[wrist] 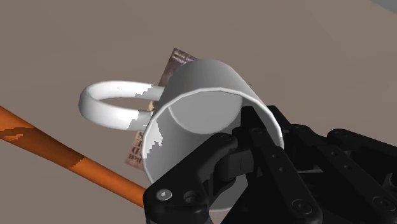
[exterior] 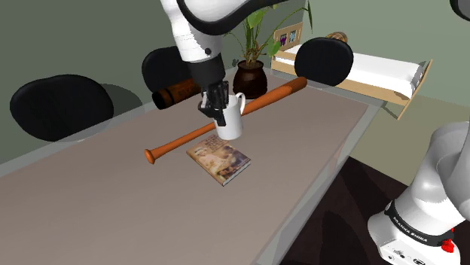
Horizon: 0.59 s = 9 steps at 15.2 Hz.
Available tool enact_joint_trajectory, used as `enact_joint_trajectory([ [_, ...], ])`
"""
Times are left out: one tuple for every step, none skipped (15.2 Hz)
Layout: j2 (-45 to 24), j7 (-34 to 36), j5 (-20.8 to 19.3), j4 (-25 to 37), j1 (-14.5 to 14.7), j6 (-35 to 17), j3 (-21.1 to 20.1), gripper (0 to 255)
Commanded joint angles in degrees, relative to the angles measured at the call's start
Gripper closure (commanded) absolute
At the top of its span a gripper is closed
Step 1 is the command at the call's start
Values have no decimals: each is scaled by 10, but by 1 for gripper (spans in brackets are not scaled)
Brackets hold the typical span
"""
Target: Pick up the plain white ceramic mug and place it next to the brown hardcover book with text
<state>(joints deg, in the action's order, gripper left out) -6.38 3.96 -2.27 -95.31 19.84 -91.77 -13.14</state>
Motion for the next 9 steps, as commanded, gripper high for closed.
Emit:
enact_joint_trajectory([
  [-20, 30, -1, 29, 17, 10, -13, 255],
  [-31, 43, -2, 42, 25, 13, -18, 255],
  [-42, 56, -4, 56, 33, 17, -23, 255],
  [-54, 69, -6, 71, 41, 21, -28, 255],
  [-75, 91, -10, 99, 56, 29, -37, 255],
  [-74, 91, -9, 91, 56, 21, -36, 255],
  [-74, 91, -9, 82, 56, 13, -36, 255],
  [-73, 91, -9, 74, 56, 5, -35, 255],
  [-73, 91, -9, 66, 55, -3, -35, 255],
])
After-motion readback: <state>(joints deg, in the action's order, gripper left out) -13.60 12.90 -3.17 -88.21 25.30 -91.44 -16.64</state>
